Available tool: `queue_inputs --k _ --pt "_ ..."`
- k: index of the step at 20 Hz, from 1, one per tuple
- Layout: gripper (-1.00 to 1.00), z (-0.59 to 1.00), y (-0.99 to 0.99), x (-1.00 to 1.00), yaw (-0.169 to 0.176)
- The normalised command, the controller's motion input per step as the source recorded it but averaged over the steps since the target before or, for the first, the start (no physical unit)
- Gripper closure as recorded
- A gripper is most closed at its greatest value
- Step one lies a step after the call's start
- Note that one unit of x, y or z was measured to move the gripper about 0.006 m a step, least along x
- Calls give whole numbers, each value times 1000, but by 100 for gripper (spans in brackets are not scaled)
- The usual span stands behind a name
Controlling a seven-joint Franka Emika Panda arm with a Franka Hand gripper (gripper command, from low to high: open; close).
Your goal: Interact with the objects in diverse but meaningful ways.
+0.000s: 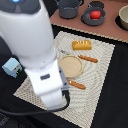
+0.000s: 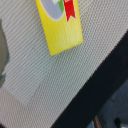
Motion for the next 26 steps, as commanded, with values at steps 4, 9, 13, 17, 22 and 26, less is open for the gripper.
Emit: queue_inputs --k 4,9,13,17,22,26 --pt "-100 162 763 265 0" --pt "-100 0 733 242 -8" --pt "-100 -56 749 174 -58" --pt "-100 -131 694 39 -126" --pt "-100 -129 777 30 -82" --pt "-100 -102 801 0 -63"
